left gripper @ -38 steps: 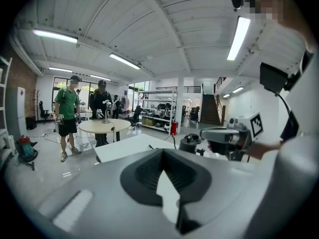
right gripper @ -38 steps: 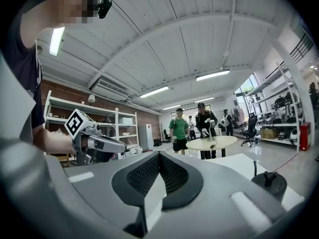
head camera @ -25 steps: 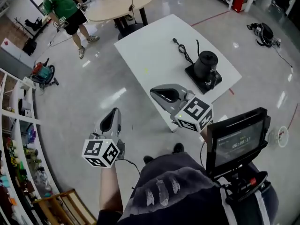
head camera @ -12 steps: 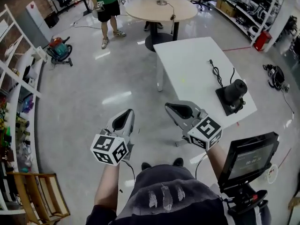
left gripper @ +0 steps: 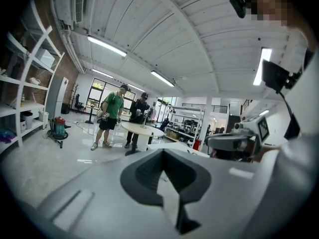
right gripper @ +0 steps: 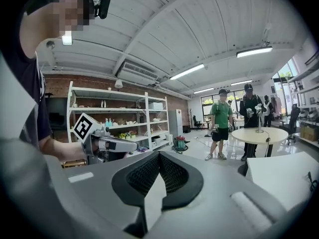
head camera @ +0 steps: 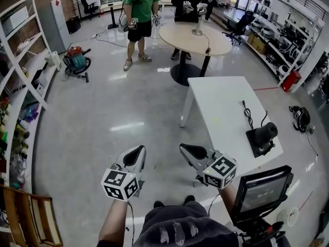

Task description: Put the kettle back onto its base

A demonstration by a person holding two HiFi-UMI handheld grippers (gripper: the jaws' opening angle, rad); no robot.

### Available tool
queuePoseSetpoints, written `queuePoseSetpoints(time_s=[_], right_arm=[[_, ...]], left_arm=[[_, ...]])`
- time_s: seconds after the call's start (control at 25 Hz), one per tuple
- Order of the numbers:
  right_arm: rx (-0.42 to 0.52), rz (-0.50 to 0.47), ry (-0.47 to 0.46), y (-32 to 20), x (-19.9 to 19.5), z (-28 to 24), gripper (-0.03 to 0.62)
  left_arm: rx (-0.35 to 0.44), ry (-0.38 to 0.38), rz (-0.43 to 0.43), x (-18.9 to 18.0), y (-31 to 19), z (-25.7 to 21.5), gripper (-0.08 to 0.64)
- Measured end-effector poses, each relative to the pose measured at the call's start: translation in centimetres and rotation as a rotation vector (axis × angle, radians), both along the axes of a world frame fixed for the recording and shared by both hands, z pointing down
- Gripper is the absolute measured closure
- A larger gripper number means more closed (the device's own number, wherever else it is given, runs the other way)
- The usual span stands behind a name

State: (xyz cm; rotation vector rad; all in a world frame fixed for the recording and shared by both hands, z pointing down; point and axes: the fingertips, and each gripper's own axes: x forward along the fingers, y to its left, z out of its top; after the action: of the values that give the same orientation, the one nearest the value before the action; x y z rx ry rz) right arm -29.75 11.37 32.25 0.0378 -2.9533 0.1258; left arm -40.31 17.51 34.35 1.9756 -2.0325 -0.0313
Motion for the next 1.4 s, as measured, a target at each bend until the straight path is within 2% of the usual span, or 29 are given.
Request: queuePoseSetpoints(time_s=[0.12,0.36,0.48,0.64,1.16,1.4], right_arm=[[0.002,-0.010,0.034,0.3,-0.8,0.8,0.591],[-0.053,-0.019,0.023,-0.4,-2.0,1.5,0.591],[-0.070,-0.029,-0.005,-2.3,-3.1,0.9,0.591],[-0.112,-0.044,-0.026,-5.5,-4.5,0.7,0.591],[-0.176,-0.025,-0.069,-14.1,-1.8,1.5,0.591],[-0.185,0.004,-0.077,-16.8,-0.9,2.4,0.591]], left_arm=[[-0.006,0.007,0.002,-0.5,0.1,0.5,0.560],[-0.019,-0.013,0.013,-0.7,-0.1,1.3,0.569],[-0.012,-0.026,0.004,-1.6,-1.6,0.3,0.569],[-0.050,-0.042,-0.014,-2.7,-4.5,0.1,0.568],[-0.138,-0.098,0.097,2.0,-15.9,0.1,0.568],[-0.141,-0.111,0.151,3.0,-19.5,1.0,0.568]])
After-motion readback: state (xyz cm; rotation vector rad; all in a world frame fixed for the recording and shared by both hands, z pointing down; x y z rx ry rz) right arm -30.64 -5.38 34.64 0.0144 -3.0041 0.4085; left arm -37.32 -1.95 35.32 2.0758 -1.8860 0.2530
